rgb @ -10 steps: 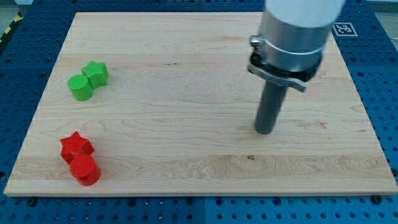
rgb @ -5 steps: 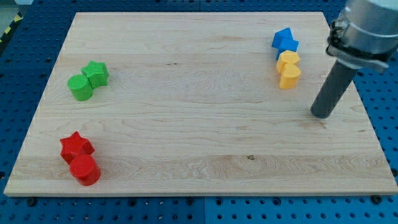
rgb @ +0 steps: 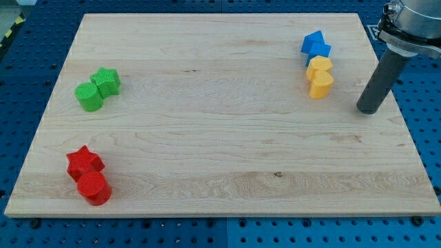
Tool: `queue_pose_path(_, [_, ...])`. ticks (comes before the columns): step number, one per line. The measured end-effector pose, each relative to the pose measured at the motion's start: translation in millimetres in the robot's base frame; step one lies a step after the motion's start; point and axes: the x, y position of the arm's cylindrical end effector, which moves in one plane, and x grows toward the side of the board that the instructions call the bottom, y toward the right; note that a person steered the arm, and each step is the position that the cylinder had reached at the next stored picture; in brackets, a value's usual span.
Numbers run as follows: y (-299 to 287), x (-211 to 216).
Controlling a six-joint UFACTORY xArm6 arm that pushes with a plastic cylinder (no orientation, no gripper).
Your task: Point your arm between the yellow heart and the yellow hexagon
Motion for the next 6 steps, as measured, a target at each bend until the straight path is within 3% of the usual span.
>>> queue_pose_path(4, [5.3,-1.4])
queue_pose_path(6, [5.0,-41.3])
